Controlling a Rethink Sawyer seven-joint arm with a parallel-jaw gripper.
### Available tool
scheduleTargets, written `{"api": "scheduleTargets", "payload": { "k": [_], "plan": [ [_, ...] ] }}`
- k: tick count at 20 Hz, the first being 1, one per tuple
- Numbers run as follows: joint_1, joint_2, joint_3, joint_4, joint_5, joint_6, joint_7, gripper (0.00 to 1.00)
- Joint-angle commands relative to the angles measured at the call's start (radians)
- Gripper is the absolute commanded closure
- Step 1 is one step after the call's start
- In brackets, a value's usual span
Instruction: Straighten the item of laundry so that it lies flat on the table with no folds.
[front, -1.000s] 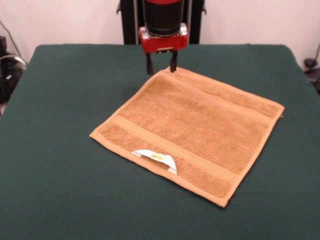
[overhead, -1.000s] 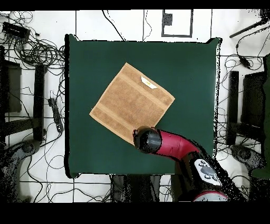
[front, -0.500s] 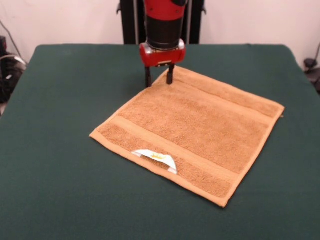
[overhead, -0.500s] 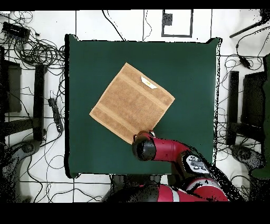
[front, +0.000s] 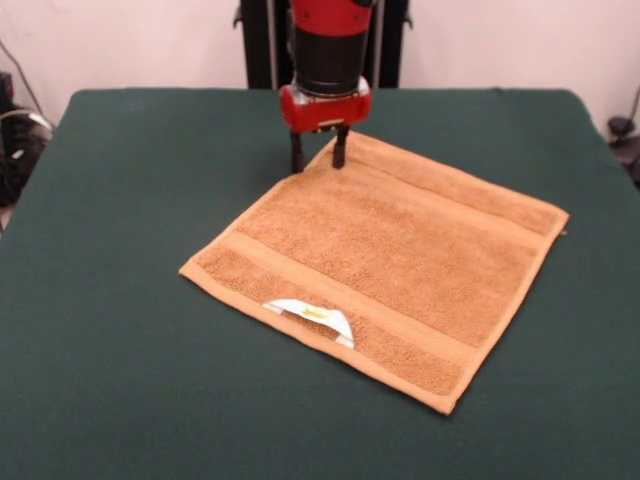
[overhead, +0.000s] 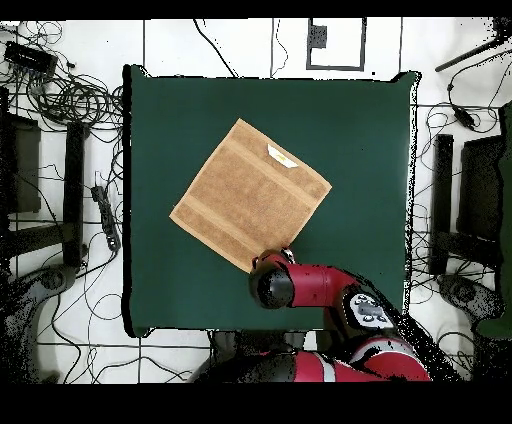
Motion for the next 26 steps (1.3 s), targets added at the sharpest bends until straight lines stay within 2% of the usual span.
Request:
{"api": "scheduleTargets", "payload": {
  "k": [1, 5, 10, 17, 21, 26],
  "plan": [
    [-0.017, 0.174, 0.038, -0.137, -0.046, -0.041, 0.102, 0.0],
    [-0.084, 0.051, 0.131, -0.045, 0.009, 0.085, 0.103, 0.0],
    [-0.091, -0.052, 0.157, -0.017, 0.058, 0.205, 0.109, 0.0],
    [-0.1, -0.097, 0.154, -0.018, 0.043, 0.243, 0.102, 0.0],
    [-0.092, -0.129, 0.114, -0.006, 0.069, 0.269, 0.148, 0.0],
    [-0.121, -0.142, 0.149, 0.011, 0.075, 0.265, 0.137, 0.0]
  ]
}}
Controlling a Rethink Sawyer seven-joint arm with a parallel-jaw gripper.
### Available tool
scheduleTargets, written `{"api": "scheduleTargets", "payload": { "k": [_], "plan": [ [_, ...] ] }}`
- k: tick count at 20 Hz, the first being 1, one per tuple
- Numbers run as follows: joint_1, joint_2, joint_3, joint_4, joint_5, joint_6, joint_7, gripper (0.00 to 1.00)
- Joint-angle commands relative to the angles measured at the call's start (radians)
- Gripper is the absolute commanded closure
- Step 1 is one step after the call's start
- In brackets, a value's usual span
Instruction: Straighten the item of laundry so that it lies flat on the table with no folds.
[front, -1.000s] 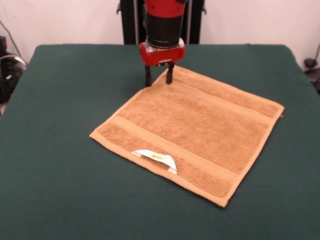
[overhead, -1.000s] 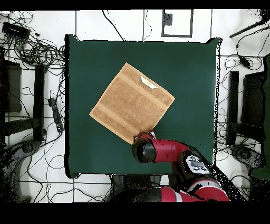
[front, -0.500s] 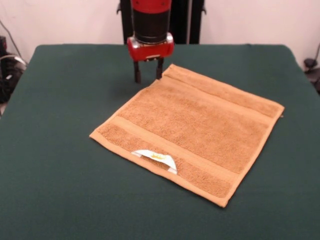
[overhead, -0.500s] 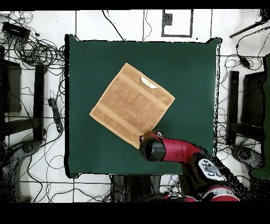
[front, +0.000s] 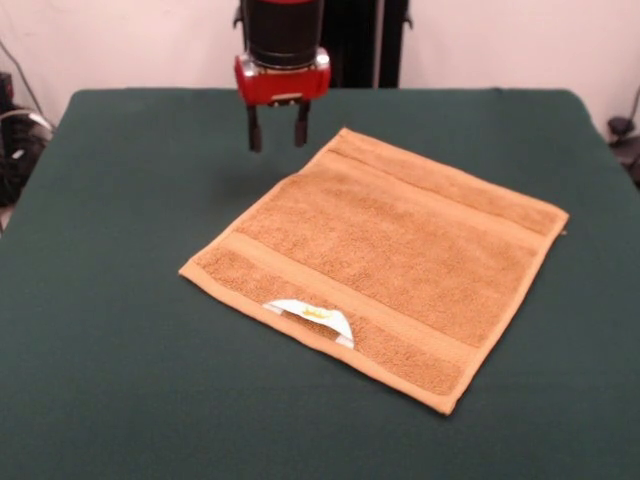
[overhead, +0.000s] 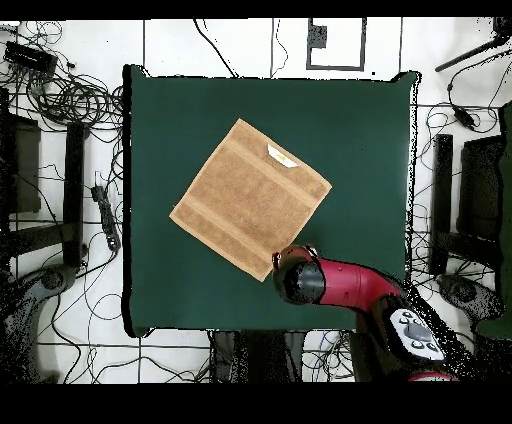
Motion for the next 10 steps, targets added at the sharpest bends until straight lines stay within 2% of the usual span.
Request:
{"api": "scheduleTargets", "payload": {
  "k": [1, 10],
  "plan": [
    [-0.004, -0.013, 0.107, 0.006, 0.063, 0.095, 0.138, 0.0],
    [0.008, -0.023, 0.095, 0.0, 0.071, 0.105, 0.144, 0.0]
  ]
}}
